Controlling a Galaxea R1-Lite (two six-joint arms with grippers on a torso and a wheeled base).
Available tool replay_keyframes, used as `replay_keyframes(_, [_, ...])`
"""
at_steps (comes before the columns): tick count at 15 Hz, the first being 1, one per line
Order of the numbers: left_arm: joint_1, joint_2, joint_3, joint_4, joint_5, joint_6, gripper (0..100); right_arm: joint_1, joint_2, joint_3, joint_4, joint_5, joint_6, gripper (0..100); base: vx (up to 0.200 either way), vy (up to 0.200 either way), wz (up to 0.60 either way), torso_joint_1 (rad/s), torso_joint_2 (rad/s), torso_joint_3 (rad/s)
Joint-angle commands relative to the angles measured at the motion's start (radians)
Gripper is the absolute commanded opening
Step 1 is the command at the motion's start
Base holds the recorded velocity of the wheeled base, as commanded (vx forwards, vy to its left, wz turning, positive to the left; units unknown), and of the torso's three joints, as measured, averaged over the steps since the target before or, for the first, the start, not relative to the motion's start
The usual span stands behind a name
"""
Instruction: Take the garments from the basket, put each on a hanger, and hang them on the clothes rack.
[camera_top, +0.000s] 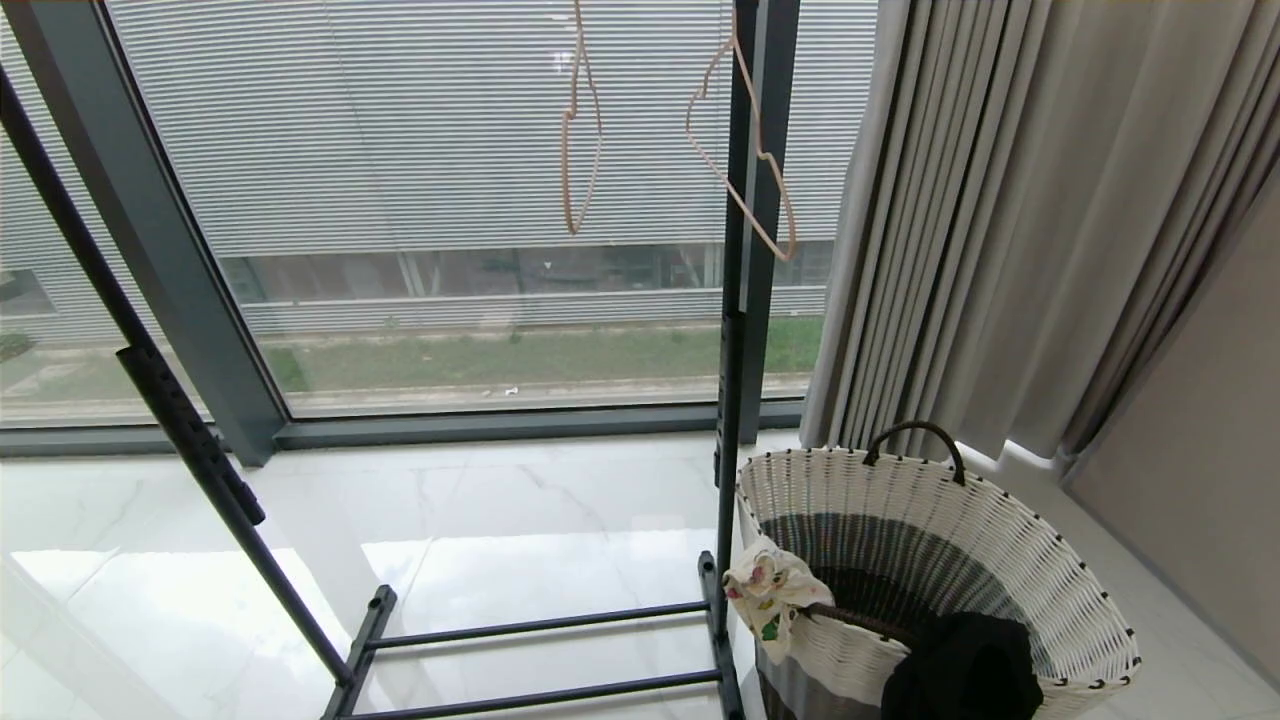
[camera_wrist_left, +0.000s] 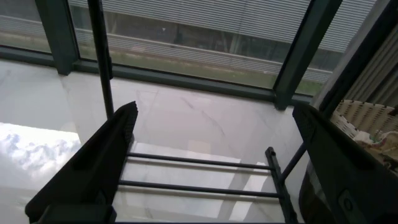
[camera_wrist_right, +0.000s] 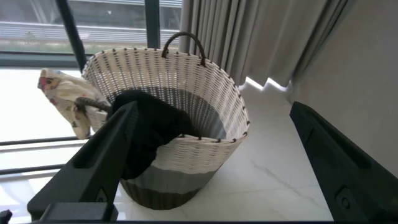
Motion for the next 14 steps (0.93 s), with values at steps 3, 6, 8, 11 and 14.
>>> replay_keyframes(3, [0.000,0.000,0.000,-0.001,0.001,-0.004,100,0.000,0.000,0.000,-0.001,0.001,0.001,100,0.000,0.000,0.00,0.000,0.00,0.000])
replay_keyframes(6, [0.000,0.000,0.000,-0.001,0.001,-0.008,100,0.000,0.000,0.000,-0.001,0.001,-0.001,100,0.000,0.000,0.00,0.000,0.00,0.000])
replay_keyframes(8, [-0.001,0.000,0.000,-0.001,0.001,-0.007,100,0.000,0.000,0.000,-0.001,0.001,-0.002,100,0.000,0.000,0.00,0.000,0.00,0.000])
replay_keyframes(11, [0.000,0.000,0.000,-0.001,0.001,-0.007,100,0.000,0.000,0.000,-0.001,0.001,-0.002,100,0.000,0.200,0.00,0.001,0.01,0.007])
replay_keyframes(14, [0.000,0.000,0.000,-0.001,0.001,-0.010,100,0.000,0.000,0.000,-0.001,-0.001,-0.001,100,0.000,0.133,0.00,0.003,0.00,-0.002])
